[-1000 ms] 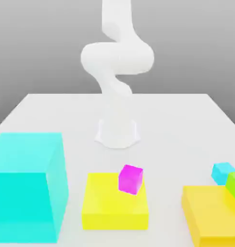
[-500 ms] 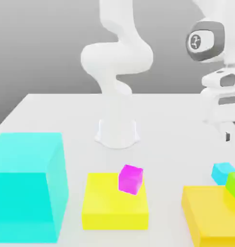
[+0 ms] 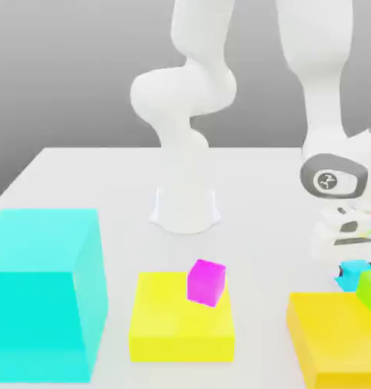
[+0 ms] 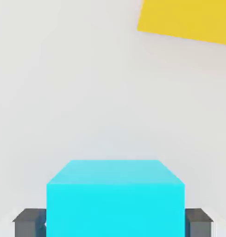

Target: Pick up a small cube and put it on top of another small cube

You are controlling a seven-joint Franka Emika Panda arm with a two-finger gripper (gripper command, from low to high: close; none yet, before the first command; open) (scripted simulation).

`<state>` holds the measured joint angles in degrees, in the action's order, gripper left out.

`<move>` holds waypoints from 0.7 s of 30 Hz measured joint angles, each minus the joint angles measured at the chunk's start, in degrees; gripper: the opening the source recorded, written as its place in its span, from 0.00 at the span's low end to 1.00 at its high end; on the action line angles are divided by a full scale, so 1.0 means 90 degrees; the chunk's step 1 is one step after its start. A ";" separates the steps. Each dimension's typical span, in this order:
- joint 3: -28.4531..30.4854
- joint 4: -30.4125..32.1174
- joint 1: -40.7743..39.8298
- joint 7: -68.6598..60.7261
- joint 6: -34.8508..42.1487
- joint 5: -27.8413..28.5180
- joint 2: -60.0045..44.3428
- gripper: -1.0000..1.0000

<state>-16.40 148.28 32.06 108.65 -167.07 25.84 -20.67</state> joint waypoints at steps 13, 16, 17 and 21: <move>-0.1143 -0.0056 -0.1018 -0.2007 0.1431 -0.2091 0.1504 0.00; -0.1111 -0.0367 -0.1205 -0.2569 0.1881 -0.2372 0.1677 0.00; -0.1093 -0.0472 -0.1274 -0.2739 0.2030 -0.2443 0.1732 0.00; -0.1031 -0.0898 -0.1550 -0.3383 0.2640 -0.2663 0.1940 0.00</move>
<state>-25.68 140.19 18.11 78.20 -143.31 1.87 -3.21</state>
